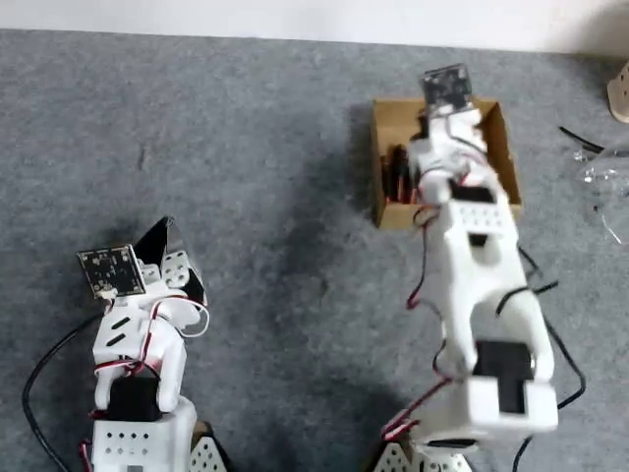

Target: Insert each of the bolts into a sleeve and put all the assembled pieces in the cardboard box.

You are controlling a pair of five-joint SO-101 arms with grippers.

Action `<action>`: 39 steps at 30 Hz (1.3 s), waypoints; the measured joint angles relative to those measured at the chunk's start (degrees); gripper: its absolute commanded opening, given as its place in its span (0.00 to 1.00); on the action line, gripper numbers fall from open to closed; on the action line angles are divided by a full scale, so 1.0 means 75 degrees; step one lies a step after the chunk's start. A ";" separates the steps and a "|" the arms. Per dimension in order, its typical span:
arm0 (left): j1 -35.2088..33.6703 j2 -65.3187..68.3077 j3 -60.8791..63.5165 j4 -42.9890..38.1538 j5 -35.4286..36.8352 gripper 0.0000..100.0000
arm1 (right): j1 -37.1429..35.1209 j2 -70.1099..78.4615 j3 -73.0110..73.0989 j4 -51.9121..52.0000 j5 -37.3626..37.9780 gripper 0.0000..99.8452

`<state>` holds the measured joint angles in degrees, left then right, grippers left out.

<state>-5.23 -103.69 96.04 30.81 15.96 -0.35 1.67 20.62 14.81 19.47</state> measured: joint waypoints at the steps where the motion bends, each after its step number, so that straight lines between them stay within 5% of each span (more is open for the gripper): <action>1: 0.0000 0.0000 0.0000 0.0000 0.0000 0.01 | 0.0164 0.0305 -0.0258 0.0000 0.0000 0.01; 14: 0.0000 0.0000 0.0000 0.0000 0.0000 0.01 | 0.0938 0.1301 -0.0973 0.0363 0.0000 0.01; 21: 0.0000 0.0000 0.0000 0.0000 0.0000 0.01 | 0.0949 0.1289 -0.0985 0.1055 0.0000 0.17; 39: 0.0000 0.0000 0.0000 0.0000 0.0000 0.01 | 0.0973 0.0586 -0.1055 0.2016 -0.0012 0.17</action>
<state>-5.23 -103.69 96.04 30.81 15.96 6.95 6.07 12.70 29.93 19.38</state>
